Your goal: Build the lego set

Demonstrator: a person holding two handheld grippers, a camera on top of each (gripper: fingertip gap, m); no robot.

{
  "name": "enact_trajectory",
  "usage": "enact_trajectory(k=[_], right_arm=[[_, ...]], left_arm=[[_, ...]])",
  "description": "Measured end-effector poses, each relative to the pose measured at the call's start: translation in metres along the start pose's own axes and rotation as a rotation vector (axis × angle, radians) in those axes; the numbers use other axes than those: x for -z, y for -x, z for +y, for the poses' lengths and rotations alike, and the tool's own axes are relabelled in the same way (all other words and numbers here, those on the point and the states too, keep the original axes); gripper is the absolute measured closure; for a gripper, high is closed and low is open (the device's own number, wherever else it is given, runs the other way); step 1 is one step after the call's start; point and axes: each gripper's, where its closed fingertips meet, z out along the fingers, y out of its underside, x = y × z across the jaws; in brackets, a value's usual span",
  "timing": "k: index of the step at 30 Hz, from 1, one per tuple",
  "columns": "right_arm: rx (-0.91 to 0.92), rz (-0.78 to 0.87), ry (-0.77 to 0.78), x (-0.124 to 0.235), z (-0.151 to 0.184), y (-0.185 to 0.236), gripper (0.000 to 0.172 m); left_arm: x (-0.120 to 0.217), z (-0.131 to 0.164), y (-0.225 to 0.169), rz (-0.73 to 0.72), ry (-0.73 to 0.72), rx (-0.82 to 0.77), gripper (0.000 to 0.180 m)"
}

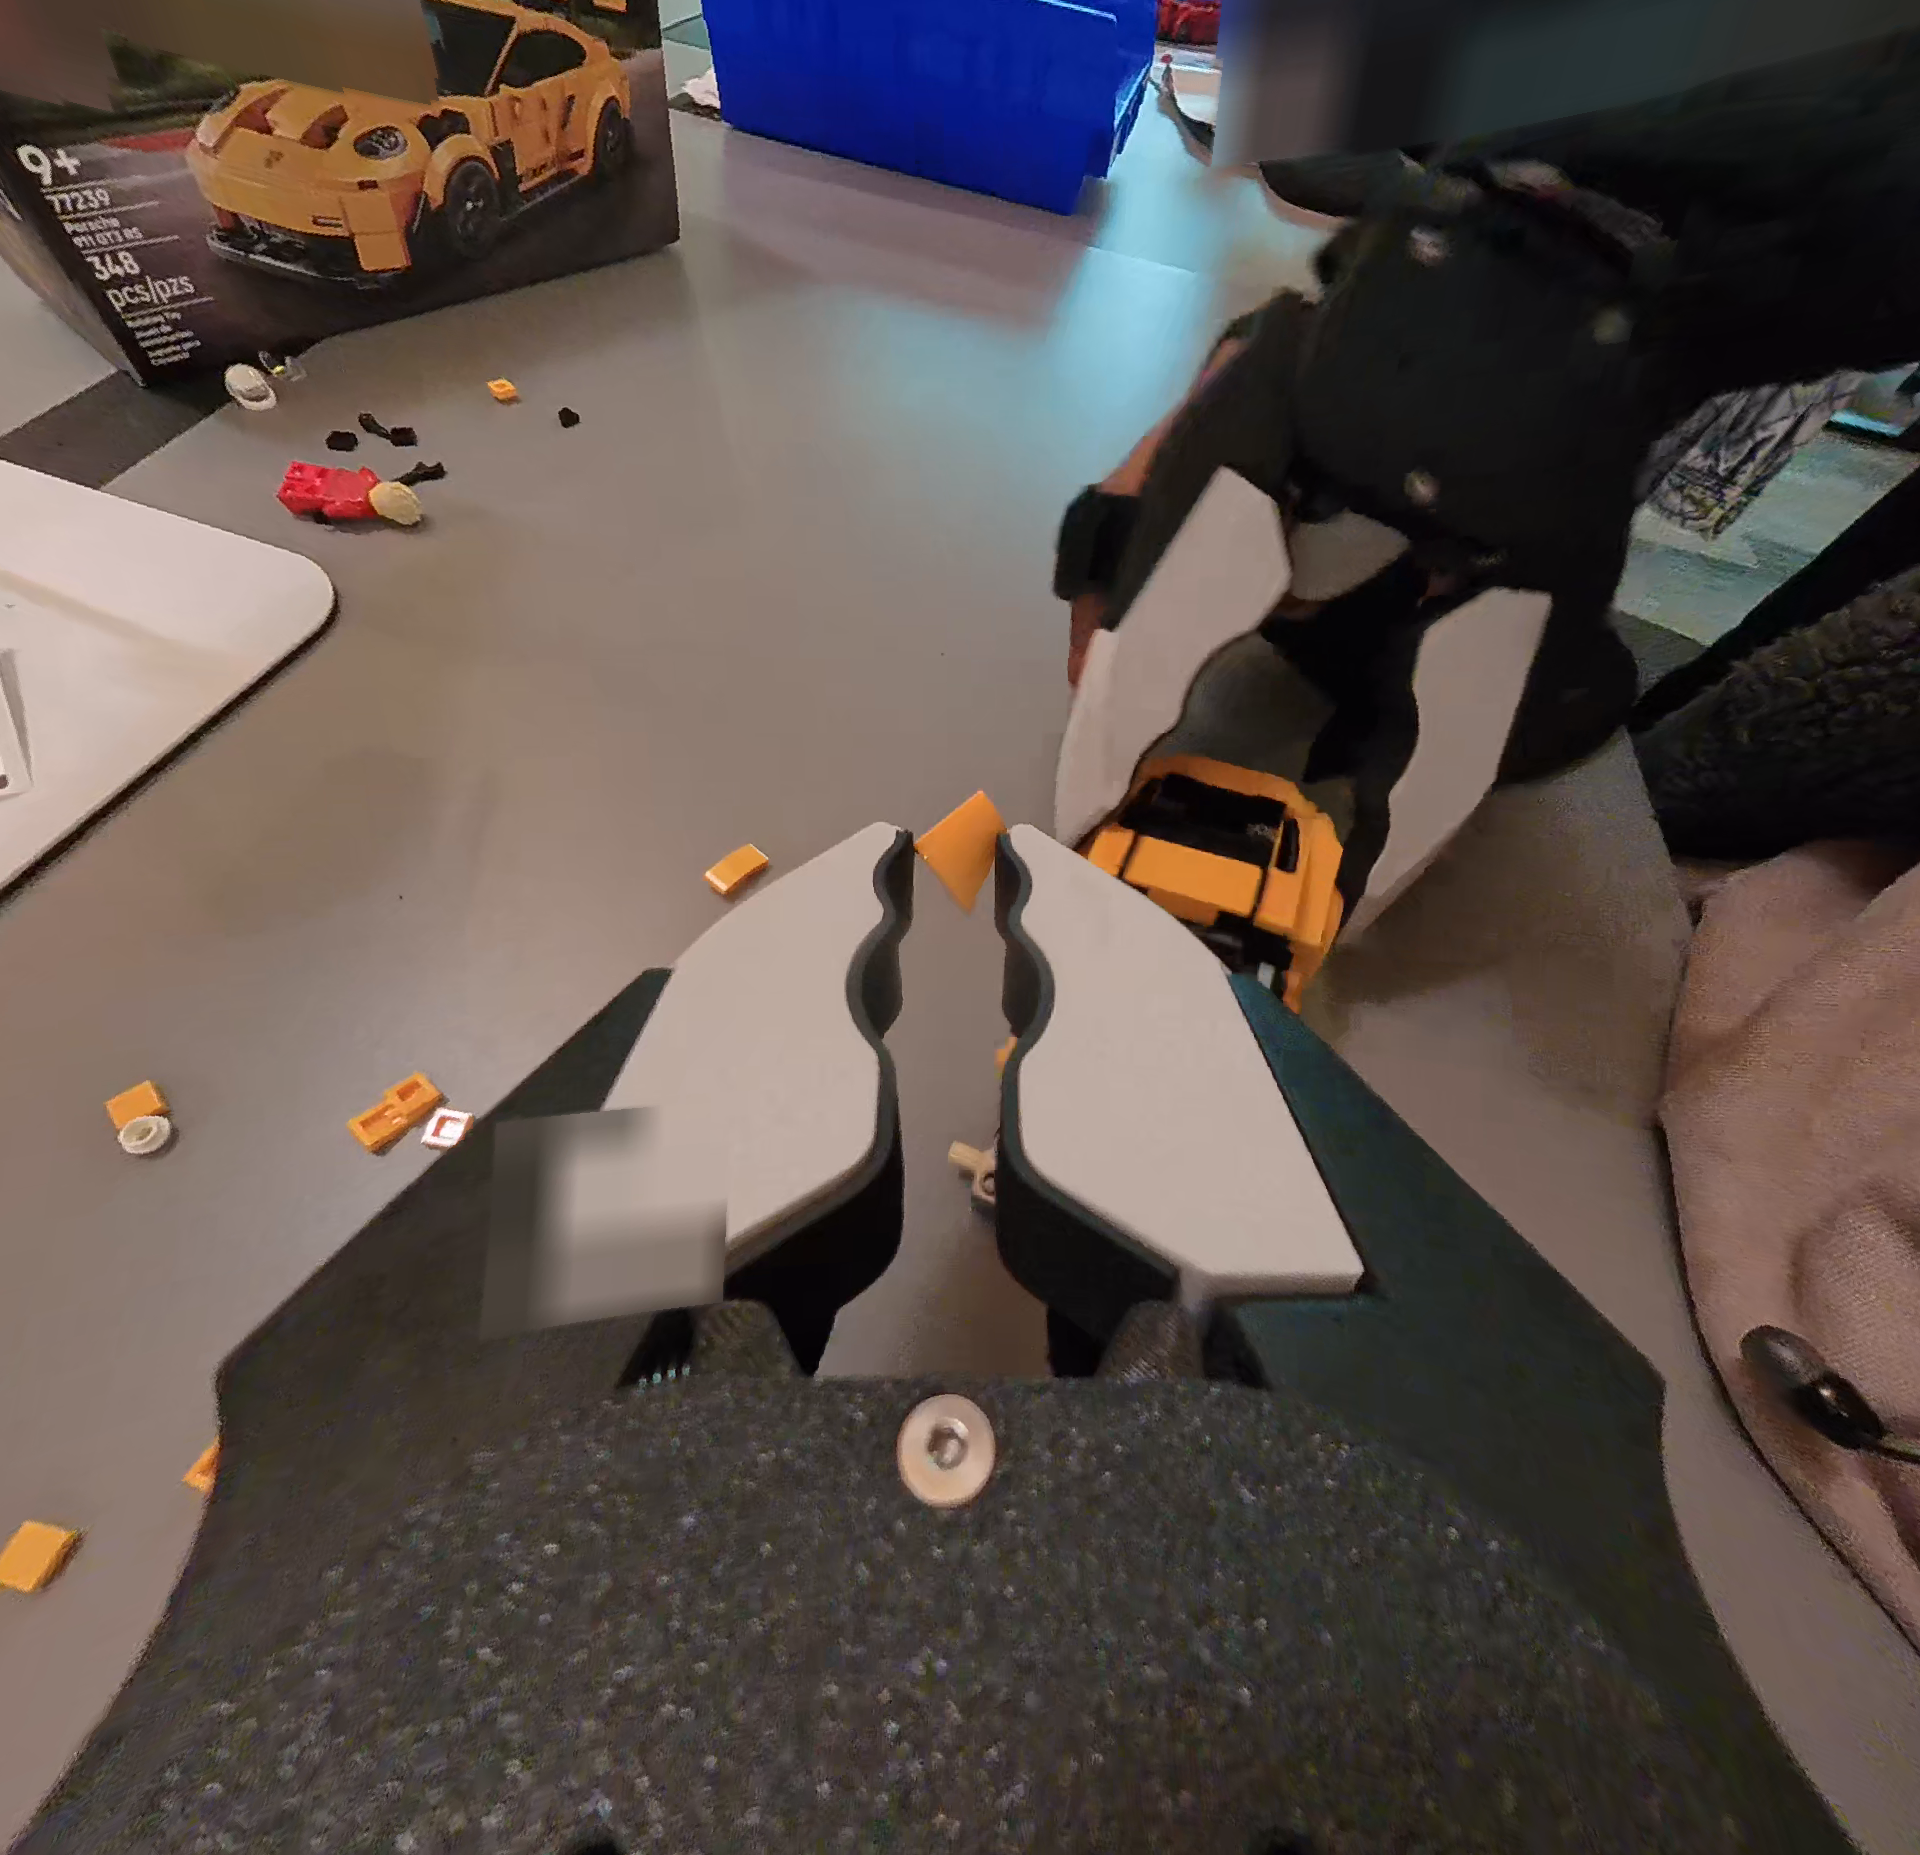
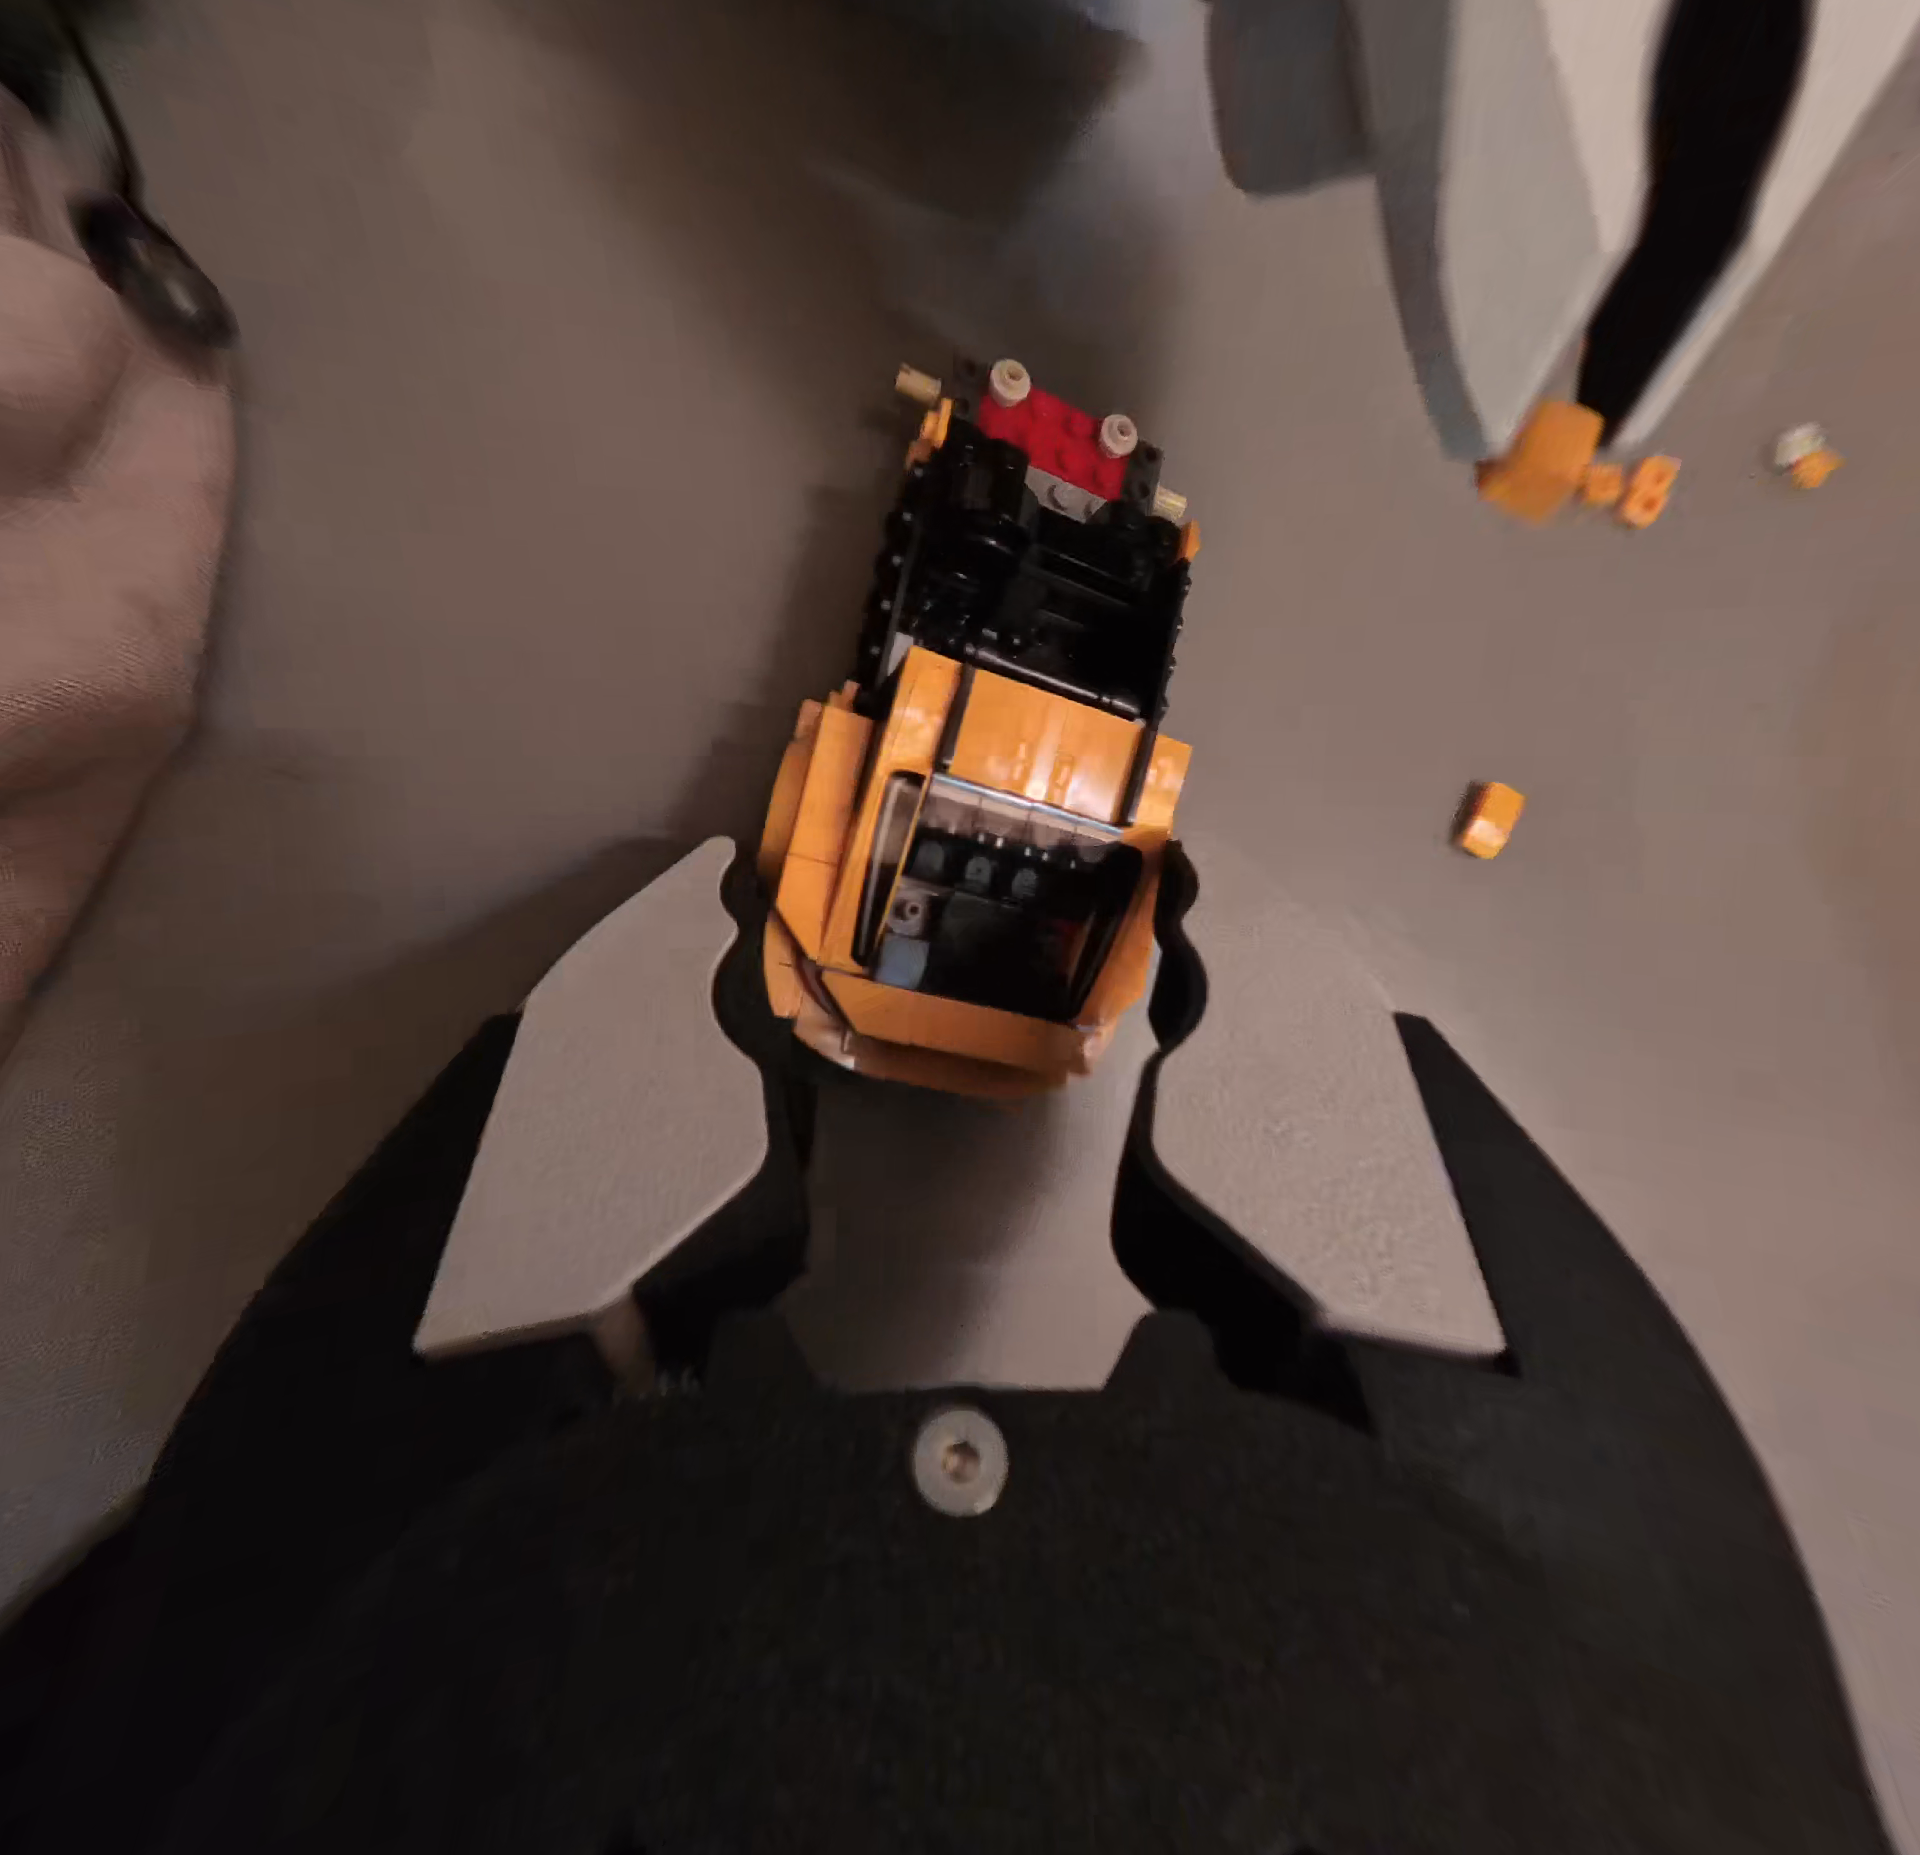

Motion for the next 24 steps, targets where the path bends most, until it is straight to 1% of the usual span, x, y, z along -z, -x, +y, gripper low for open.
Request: enact_trajectory(k=[3,7,8,10,13,16,21,24], right_arm=[[-0.193,-0.252,0.013,0.012,0.002,-0.004,0.098],[-0.489,-0.770,0.056,0.035,0.008,0.000,0.098],[-0.536,-0.859,0.056,0.038,0.010,-0.002,0.098],[-0.589,-0.963,0.066,0.038,0.014,-0.007,0.098],[-0.569,-1.000,0.086,0.033,0.017,-0.014,0.099],[-0.524,-0.972,0.058,0.030,0.014,-0.025,0.100],[-0.475,-0.849,0.006,0.032,0.006,-0.046,0.100],[-0.420,-0.688,-0.022,0.037,0.000,-0.054,0.100]], left_arm=[[0.003,-0.004,-0.002,0.024,-0.020,-0.001,0.166],[0.005,-0.005,-0.016,0.118,-0.027,-0.001,0.166],[0.004,-0.003,-0.019,0.136,-0.017,-0.006,0.166],[0.002,0.003,-0.027,0.183,0.012,-0.022,0.166],[-0.003,0.011,-0.034,0.212,0.049,-0.041,0.166],[-0.007,0.016,-0.036,0.229,0.070,-0.032,0.166],[-0.009,0.018,-0.034,0.237,0.077,-0.004,0.166],[-0.009,0.018,-0.034,0.236,0.076,-0.001,0.166]])
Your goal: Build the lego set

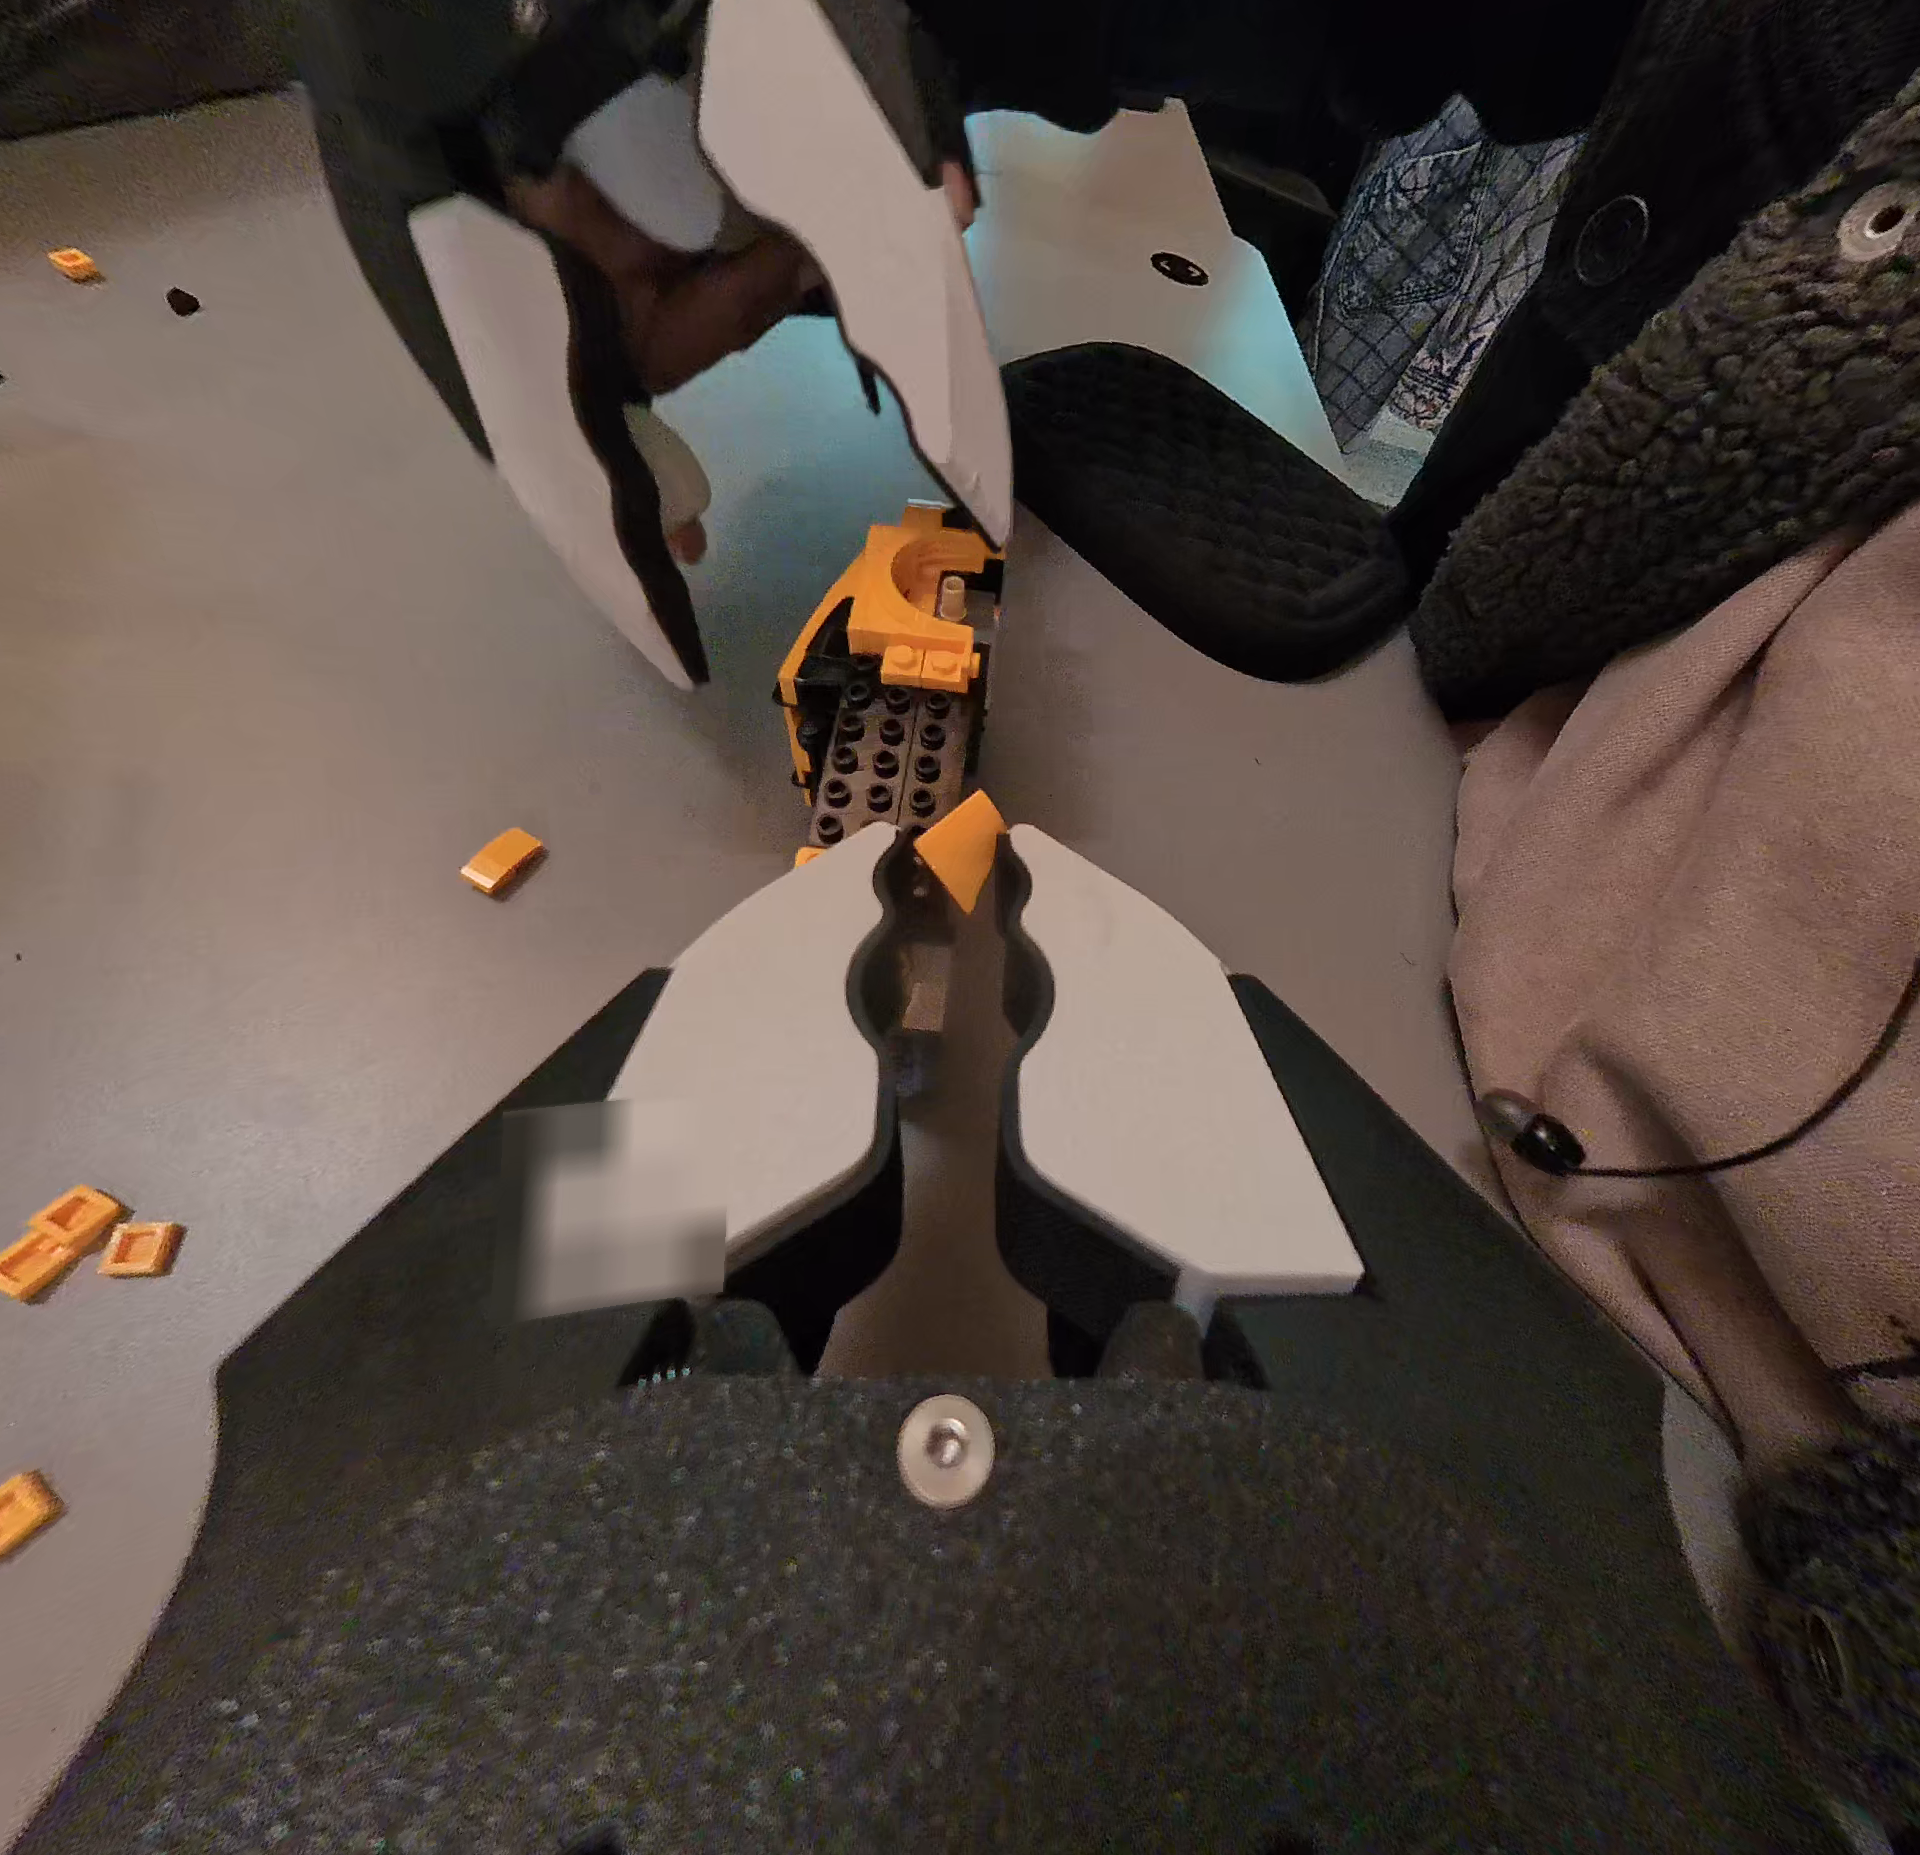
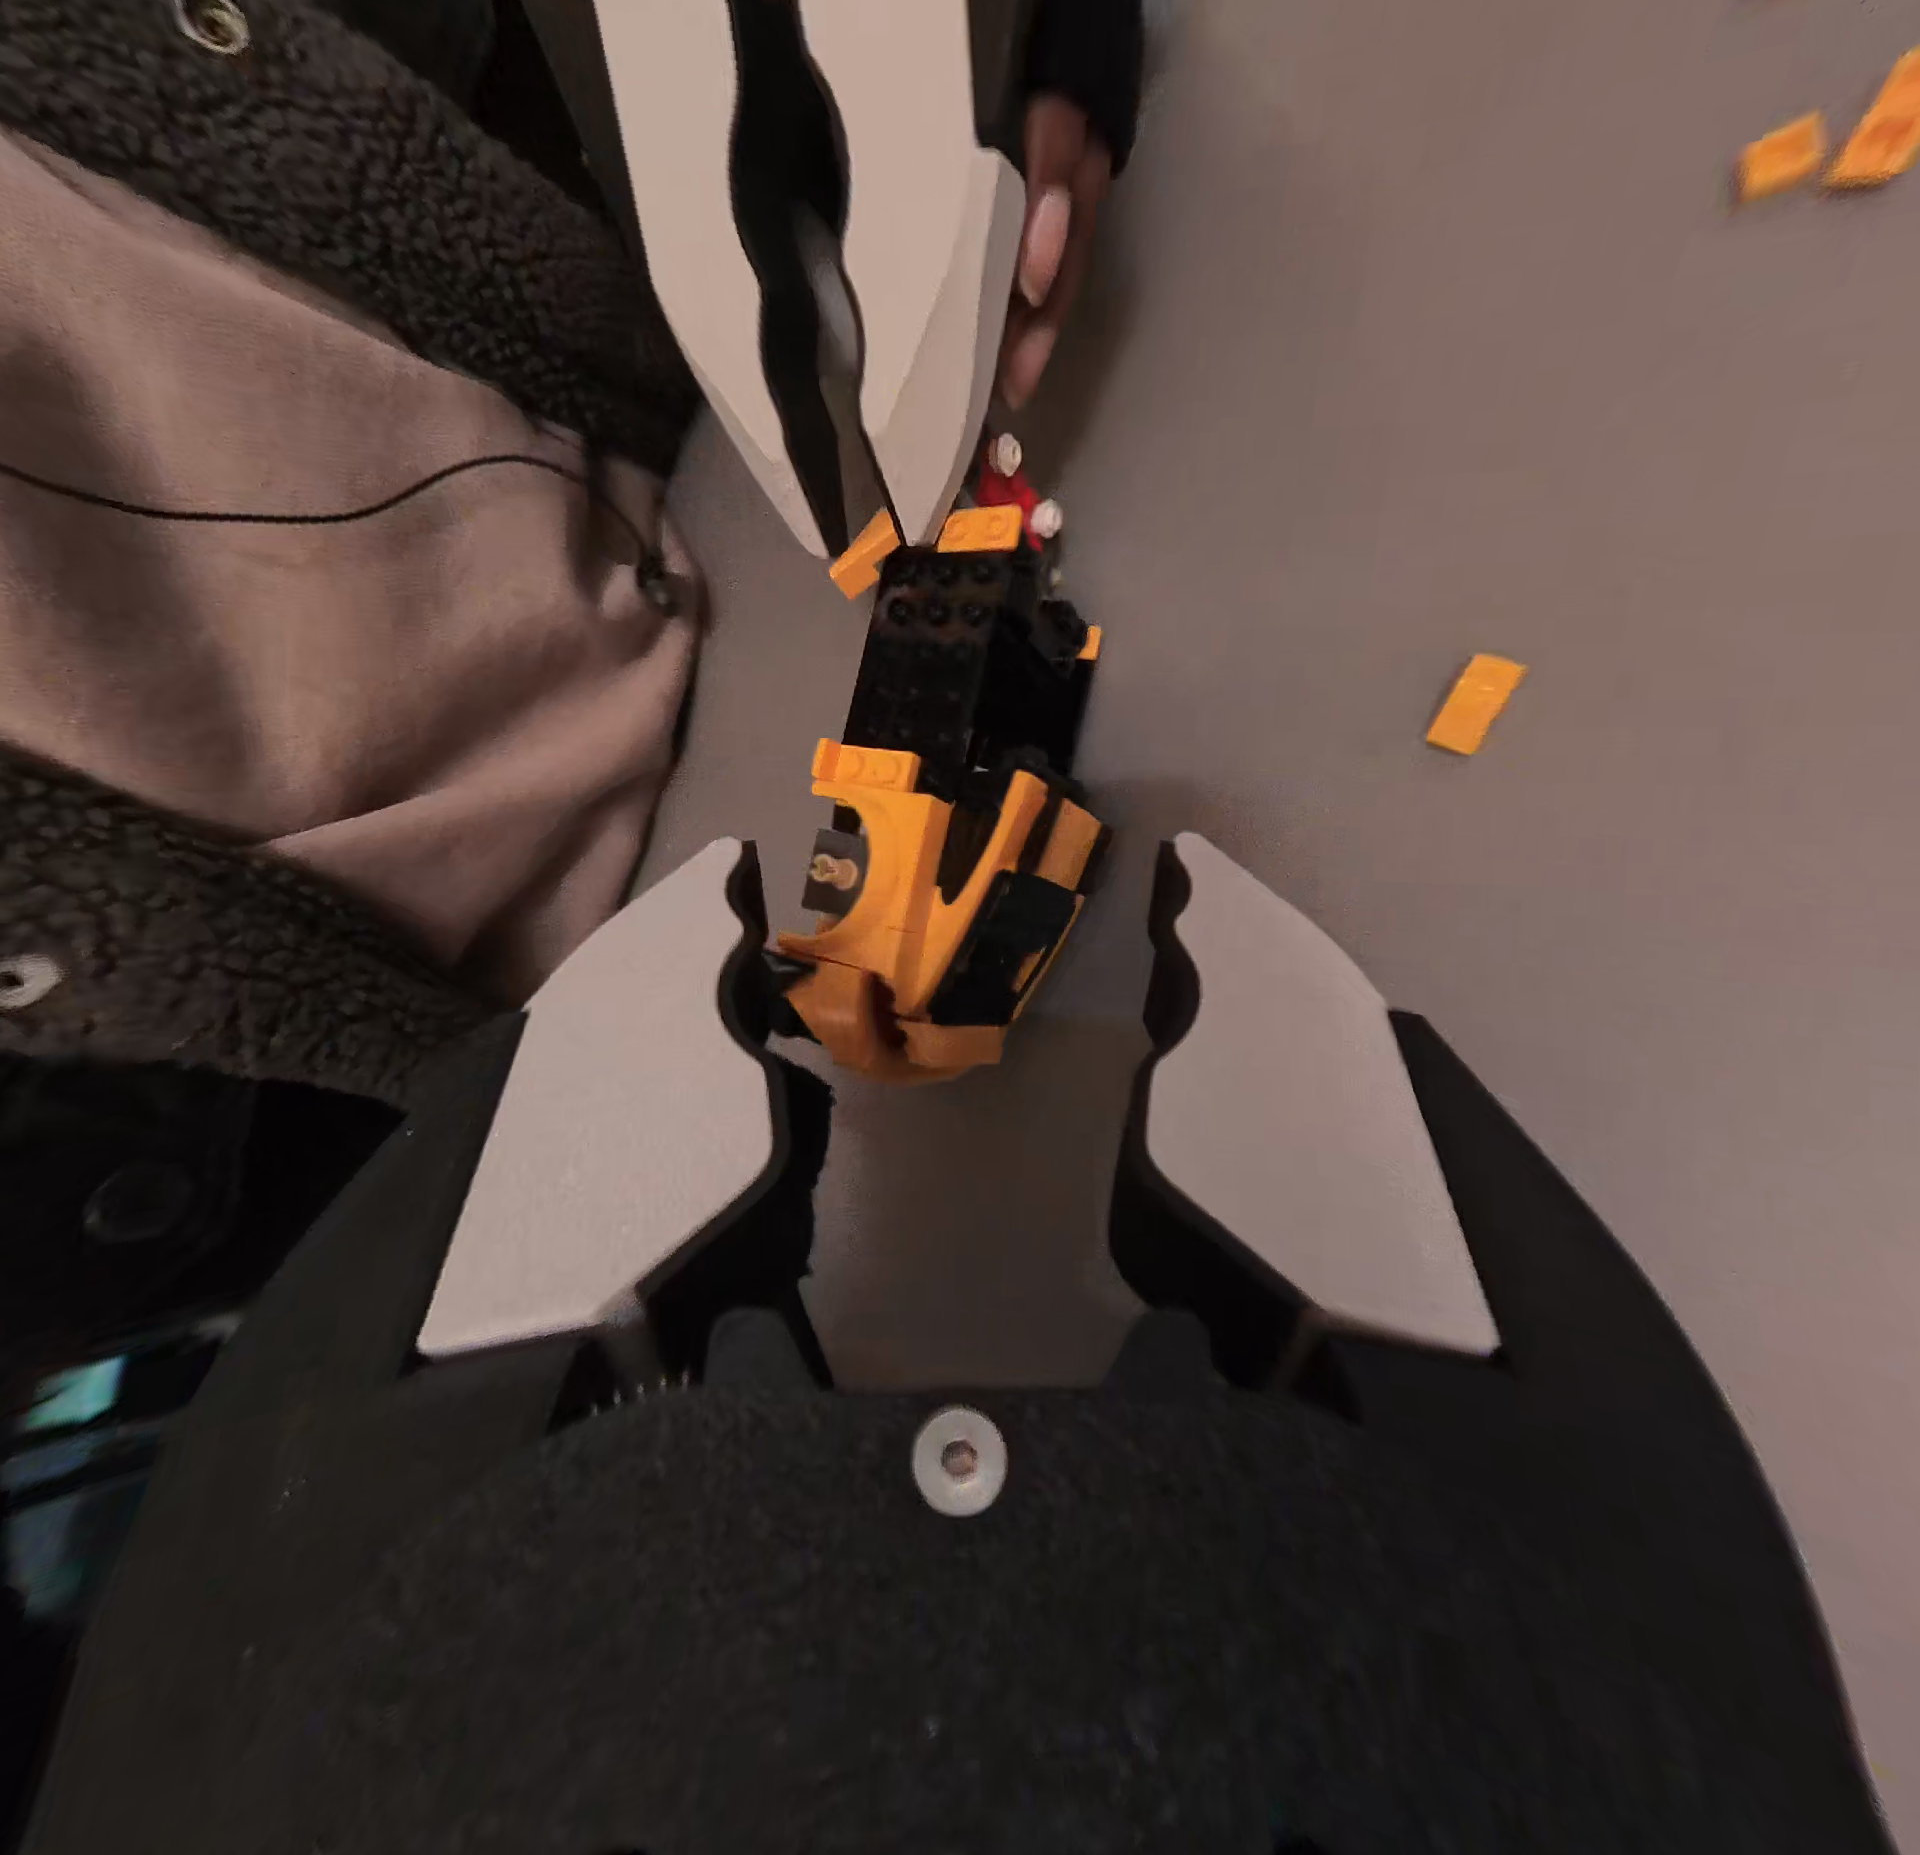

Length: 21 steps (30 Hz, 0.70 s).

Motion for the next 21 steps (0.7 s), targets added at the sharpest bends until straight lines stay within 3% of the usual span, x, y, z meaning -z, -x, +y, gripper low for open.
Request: enact_trajectory(k=[6,9,11,18,21], right_arm=[[0.151,0.480,0.115,-0.005,0.024,0.003,0.097],[0.197,0.626,0.098,-0.012,0.027,-0.005,0.124],[0.259,0.602,0.040,-0.021,0.023,0.004,0.127],[0.662,0.762,-0.064,-0.040,0.005,0.020,0.133],[0.670,0.751,-0.074,-0.044,0.003,0.023,0.132]], left_arm=[[-0.001,0.001,-0.003,0.006,0.010,-0.009,0.166],[-0.001,0.000,-0.007,0.014,0.013,-0.031,0.166],[0.003,-0.006,-0.010,0.020,-0.017,-0.046,0.166],[0.019,-0.024,-0.013,0.040,-0.111,-0.051,0.166],[0.014,-0.019,-0.019,0.061,-0.081,-0.071,0.166]])
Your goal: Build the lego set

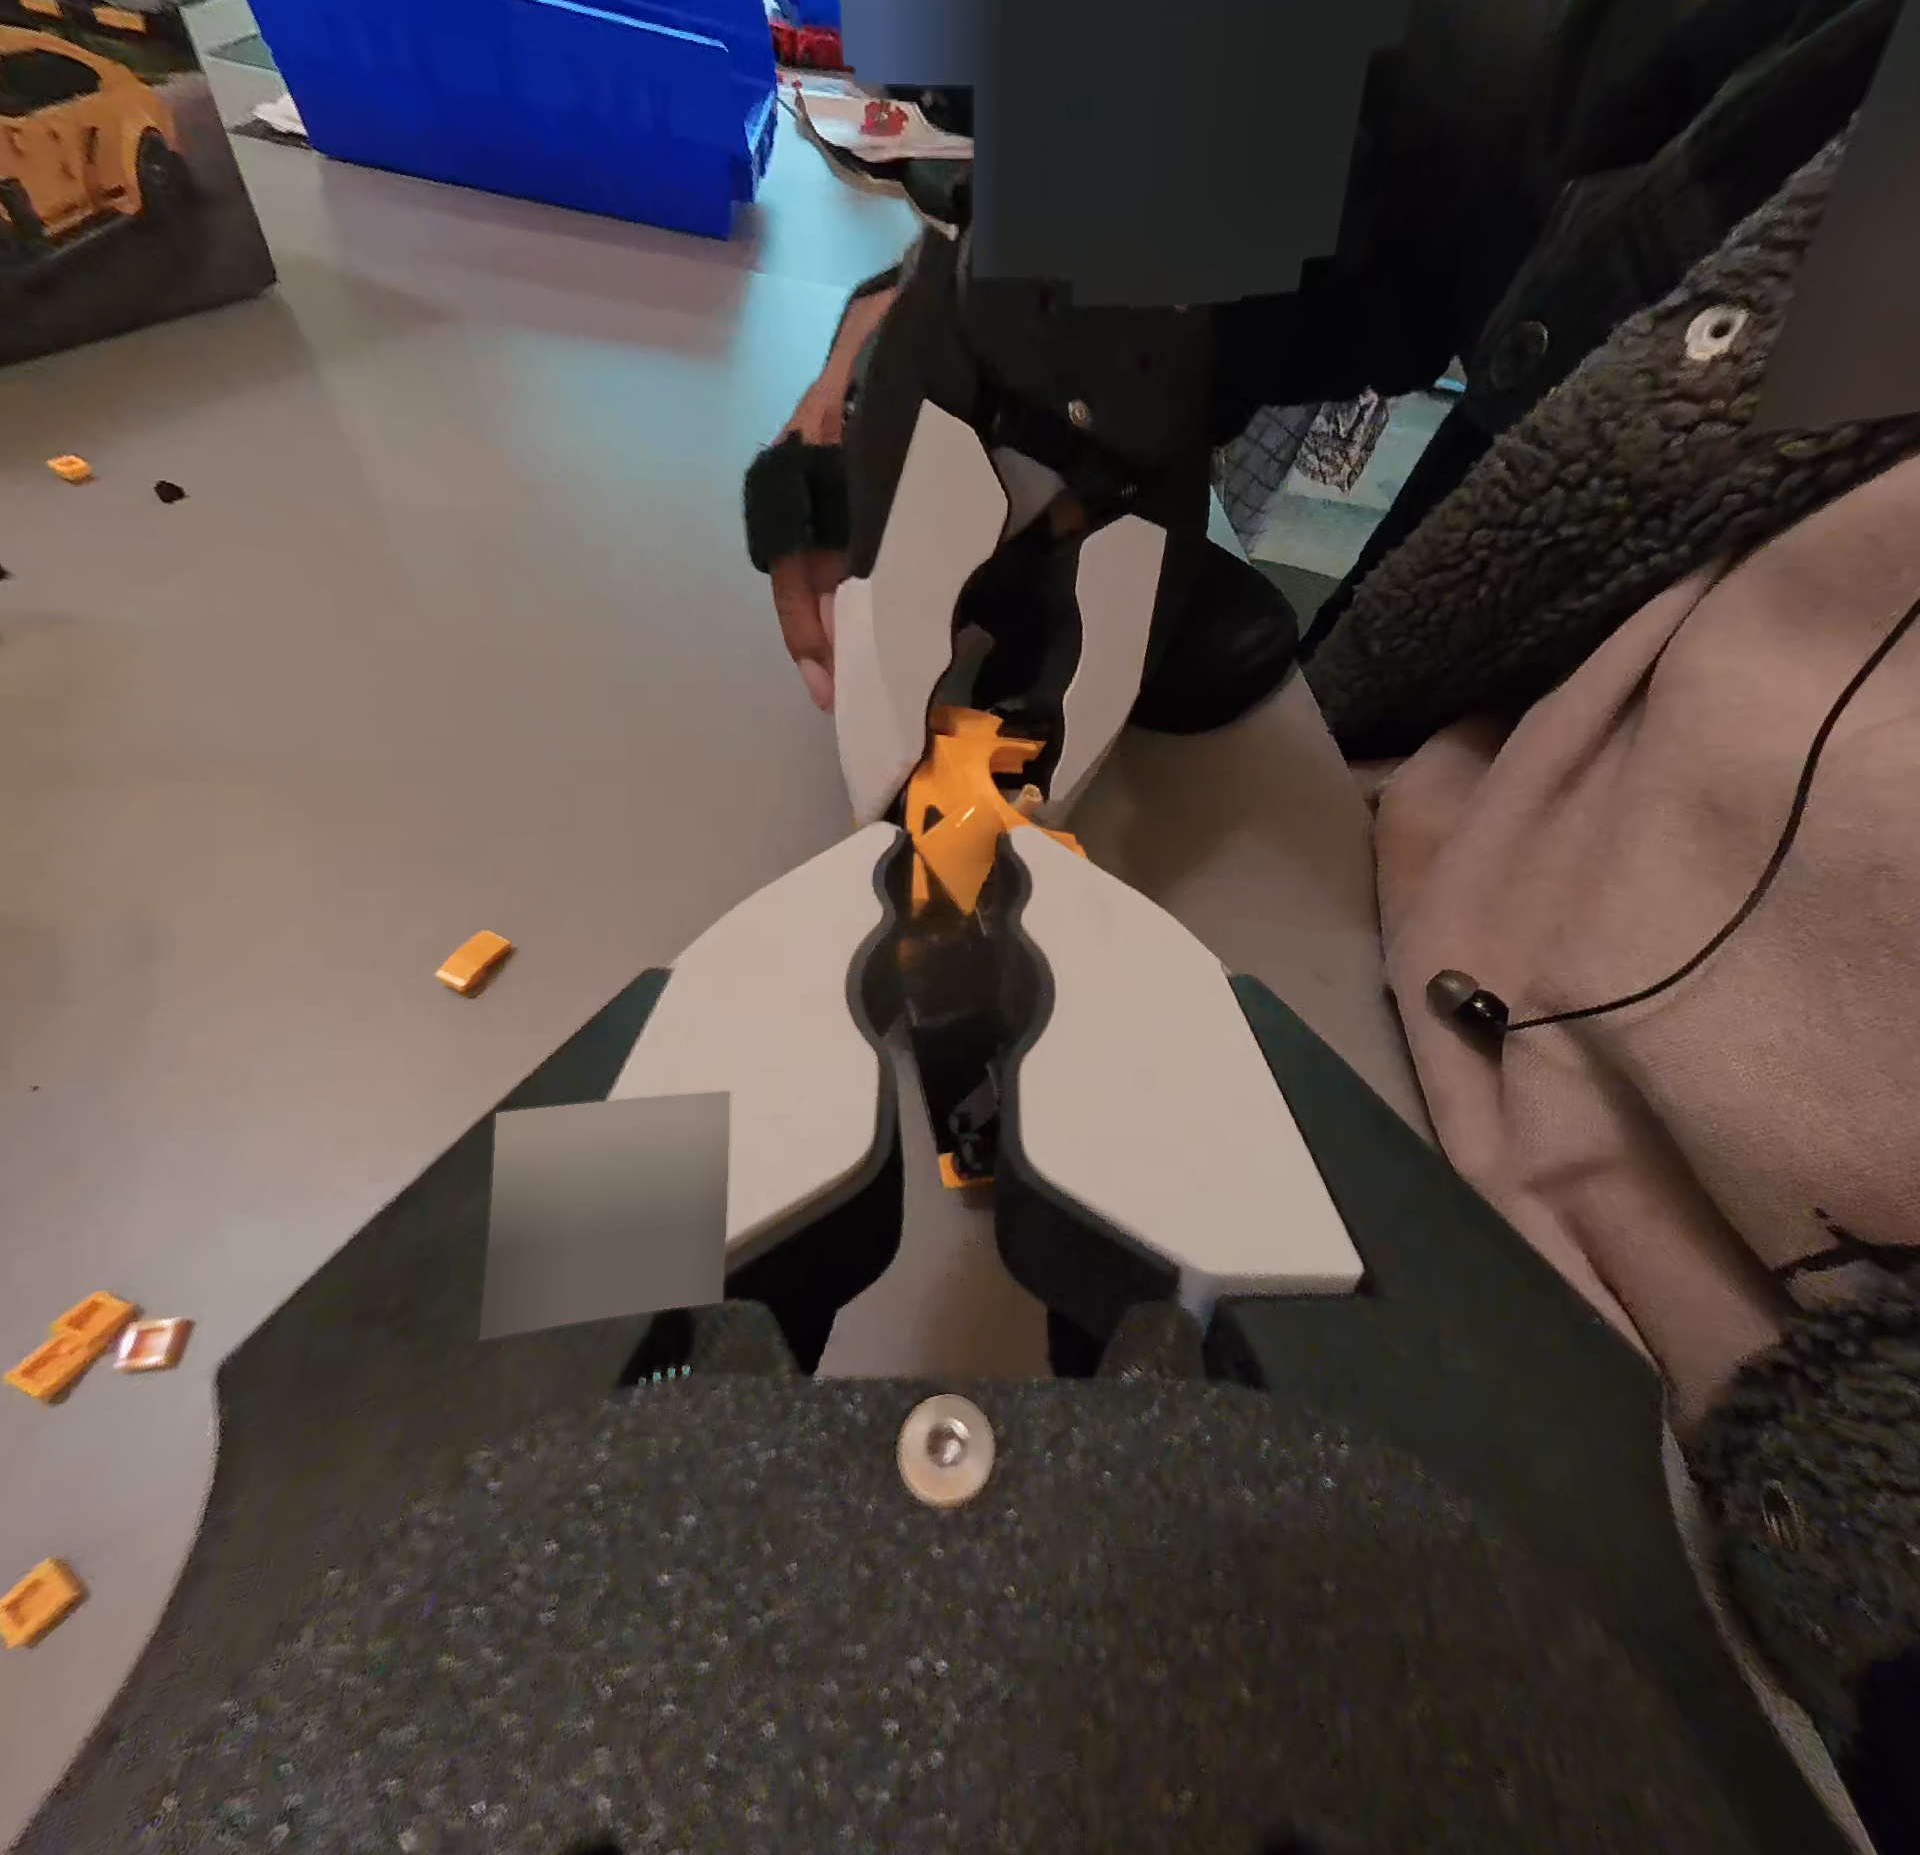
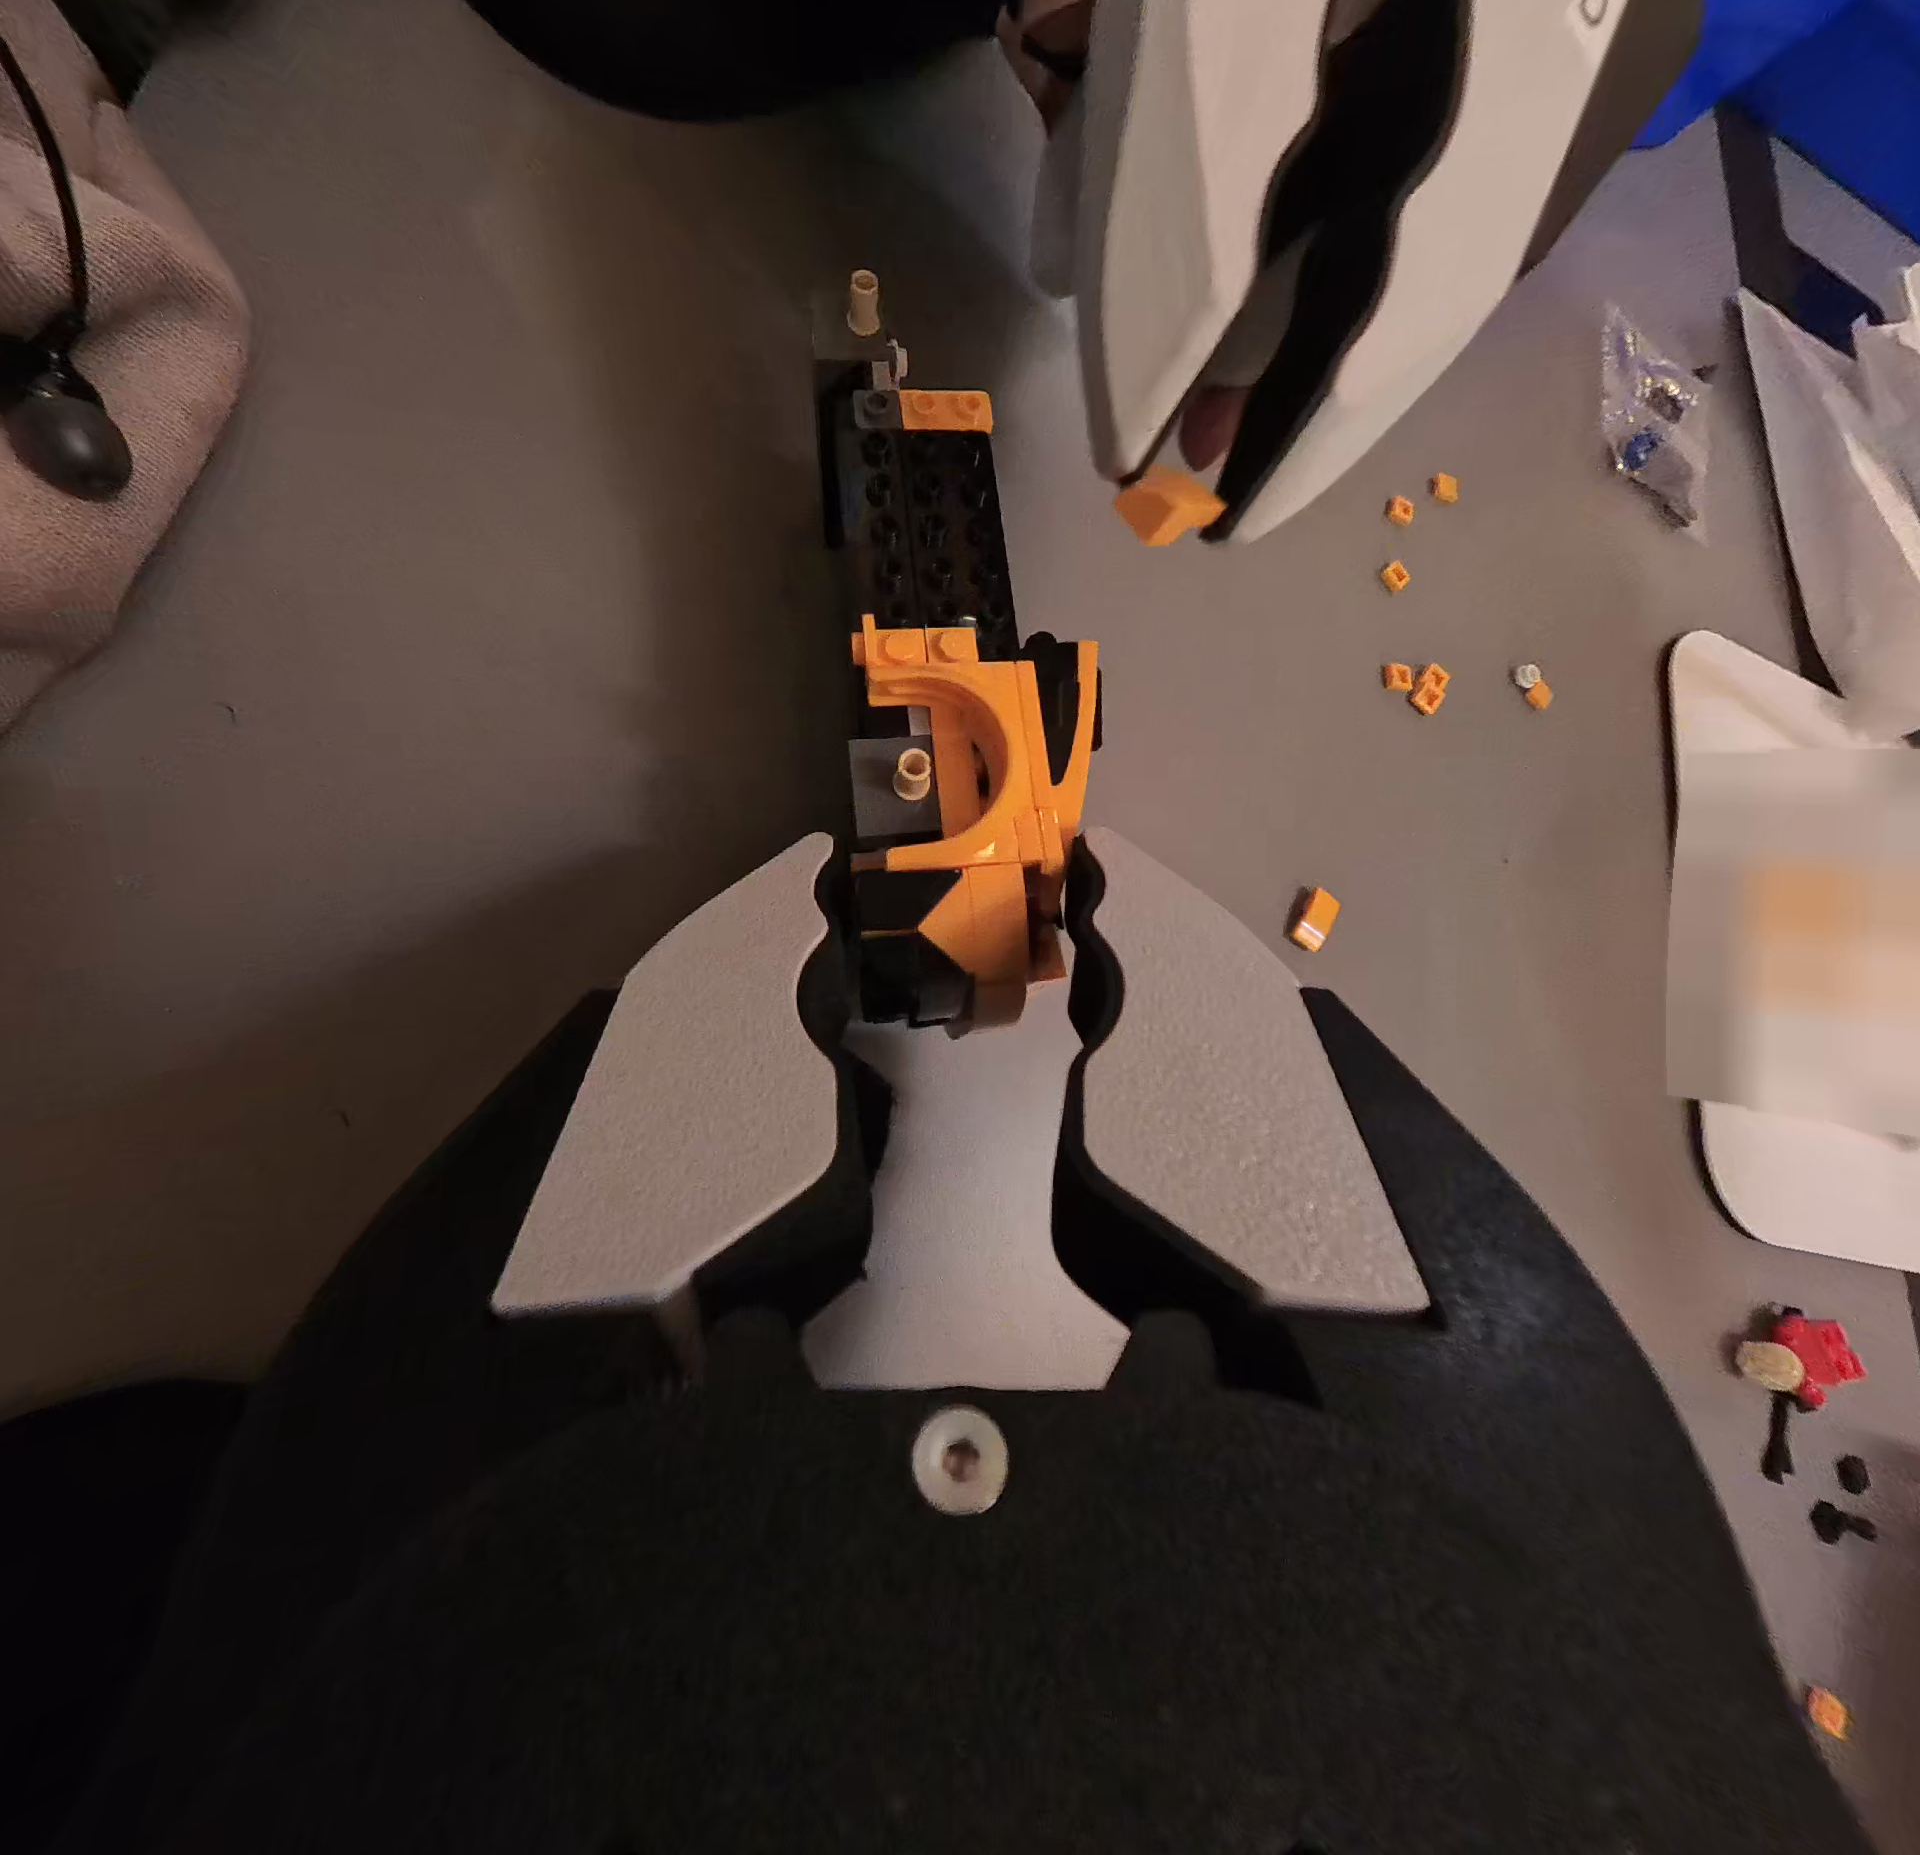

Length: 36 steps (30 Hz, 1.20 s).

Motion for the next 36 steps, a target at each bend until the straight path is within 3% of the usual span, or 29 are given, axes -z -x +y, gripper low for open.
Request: enact_trajectory(k=[8,22,29,36], right_arm=[[-0.123,-0.139,0.019,-0.002,0.002,-0.004,0.131],[-0.158,-0.153,-0.015,0.009,-0.015,-0.009,0.118],[-0.295,0.023,-0.147,0.028,-0.046,-0.024,0.143],[-0.393,-0.061,-0.166,0.016,-0.054,-0.002,0.155]], left_arm=[[-0.005,0.008,0.000,0.008,0.036,0.009,0.166],[-0.006,0.007,-0.001,0.008,0.029,-0.001,0.166],[-0.006,-0.002,-0.007,0.009,-0.010,-0.066,0.166],[-0.013,-0.004,-0.019,-0.093,0.059,-0.341,0.166]])
